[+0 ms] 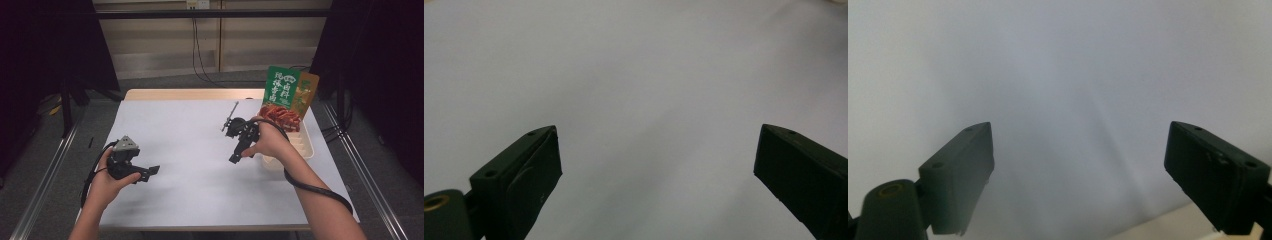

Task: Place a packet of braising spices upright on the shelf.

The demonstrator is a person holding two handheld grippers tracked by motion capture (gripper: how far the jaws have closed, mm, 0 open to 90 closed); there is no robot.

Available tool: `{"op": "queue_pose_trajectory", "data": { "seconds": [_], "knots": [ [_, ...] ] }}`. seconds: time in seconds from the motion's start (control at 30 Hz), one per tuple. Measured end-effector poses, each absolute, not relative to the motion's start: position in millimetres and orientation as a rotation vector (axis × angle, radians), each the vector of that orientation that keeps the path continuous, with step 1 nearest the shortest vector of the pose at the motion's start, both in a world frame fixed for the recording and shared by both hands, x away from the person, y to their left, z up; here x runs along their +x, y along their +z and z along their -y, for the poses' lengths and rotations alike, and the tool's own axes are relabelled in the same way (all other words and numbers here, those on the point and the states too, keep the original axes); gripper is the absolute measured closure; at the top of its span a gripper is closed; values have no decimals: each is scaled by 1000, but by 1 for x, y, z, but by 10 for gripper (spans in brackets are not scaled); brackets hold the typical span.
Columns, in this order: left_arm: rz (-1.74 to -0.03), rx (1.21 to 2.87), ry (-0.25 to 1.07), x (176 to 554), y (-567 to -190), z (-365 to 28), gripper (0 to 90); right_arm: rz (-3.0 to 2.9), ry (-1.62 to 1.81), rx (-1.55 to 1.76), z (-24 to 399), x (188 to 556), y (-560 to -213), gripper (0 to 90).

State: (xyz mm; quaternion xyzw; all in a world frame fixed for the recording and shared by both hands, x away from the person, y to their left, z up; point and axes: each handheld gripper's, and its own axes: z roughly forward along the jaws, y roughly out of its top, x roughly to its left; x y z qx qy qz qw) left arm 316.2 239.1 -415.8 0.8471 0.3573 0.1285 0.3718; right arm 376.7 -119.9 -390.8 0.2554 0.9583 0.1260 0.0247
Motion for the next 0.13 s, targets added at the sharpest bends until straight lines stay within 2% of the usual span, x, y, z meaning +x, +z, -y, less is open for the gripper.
{"op": "queue_pose_trajectory", "data": {
  "seconds": [0.13],
  "knots": [
    [-915,2170,327,316,-417,-238,49,-2961,403,794,118,372,-398,108]
  ]
}}
